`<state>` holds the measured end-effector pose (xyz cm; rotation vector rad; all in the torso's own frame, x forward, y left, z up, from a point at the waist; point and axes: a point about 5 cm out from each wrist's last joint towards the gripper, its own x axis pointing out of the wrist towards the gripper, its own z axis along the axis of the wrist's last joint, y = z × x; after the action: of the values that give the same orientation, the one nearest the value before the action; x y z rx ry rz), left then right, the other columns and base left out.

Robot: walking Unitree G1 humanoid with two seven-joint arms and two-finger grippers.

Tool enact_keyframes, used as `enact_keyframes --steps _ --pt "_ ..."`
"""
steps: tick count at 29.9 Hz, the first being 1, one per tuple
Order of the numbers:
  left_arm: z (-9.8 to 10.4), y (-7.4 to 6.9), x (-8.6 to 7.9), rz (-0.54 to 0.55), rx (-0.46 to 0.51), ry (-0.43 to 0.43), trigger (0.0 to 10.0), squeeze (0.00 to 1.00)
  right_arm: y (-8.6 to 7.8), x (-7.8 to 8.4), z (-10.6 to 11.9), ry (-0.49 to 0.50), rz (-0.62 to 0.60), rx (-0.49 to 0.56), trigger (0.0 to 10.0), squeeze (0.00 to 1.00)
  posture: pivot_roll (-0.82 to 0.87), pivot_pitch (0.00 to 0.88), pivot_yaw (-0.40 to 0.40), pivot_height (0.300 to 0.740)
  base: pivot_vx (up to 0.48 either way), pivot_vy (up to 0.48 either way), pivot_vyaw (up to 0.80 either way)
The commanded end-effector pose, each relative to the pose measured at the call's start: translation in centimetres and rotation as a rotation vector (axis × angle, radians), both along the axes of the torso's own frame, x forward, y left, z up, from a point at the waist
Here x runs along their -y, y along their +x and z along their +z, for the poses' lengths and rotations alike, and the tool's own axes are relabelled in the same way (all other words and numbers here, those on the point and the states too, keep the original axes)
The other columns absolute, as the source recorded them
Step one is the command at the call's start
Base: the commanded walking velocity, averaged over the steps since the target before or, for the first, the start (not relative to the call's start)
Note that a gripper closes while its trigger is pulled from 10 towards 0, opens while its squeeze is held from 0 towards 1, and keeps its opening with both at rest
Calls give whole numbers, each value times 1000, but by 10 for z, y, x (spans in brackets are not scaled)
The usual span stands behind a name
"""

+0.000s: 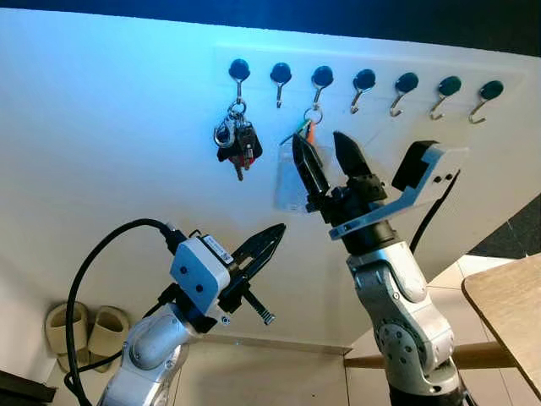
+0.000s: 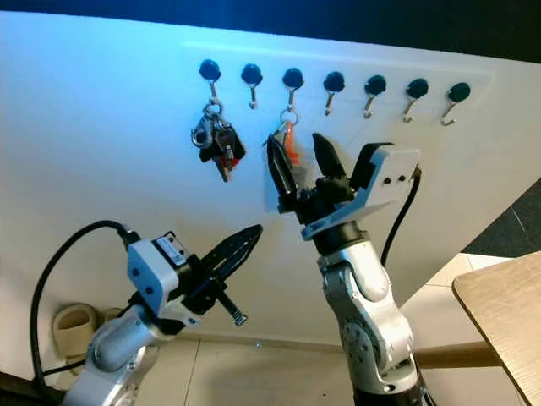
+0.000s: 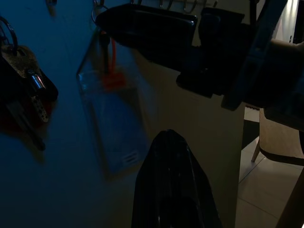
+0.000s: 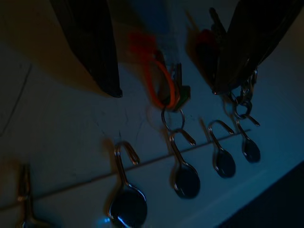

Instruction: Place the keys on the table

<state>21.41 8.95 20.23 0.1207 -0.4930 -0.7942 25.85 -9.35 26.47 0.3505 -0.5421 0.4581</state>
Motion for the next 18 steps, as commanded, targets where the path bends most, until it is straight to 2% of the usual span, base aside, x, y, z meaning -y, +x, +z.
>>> enact_keyframes --steps 1,7,12,18 --pt "0 -3 0 -10 5 17 10000 0 -1 0 -5 -15 -3 0 10000 0 78 166 -49 740 0 0 0" --pt "0 -3 0 -7 5 16 10000 0 -3 5 -21 -61 -55 -5 10000 0 79 168 -49 740 0 0 0" --pt "0 -1 0 -3 7 13 10000 0 -7 7 0 -41 -74 125 10000 0 77 168 -48 740 0 0 0" --pt "1 -1 0 -3 8 10 10000 0 -5 3 8 -28 -68 145 10000 0 77 168 -49 740 0 0 0"
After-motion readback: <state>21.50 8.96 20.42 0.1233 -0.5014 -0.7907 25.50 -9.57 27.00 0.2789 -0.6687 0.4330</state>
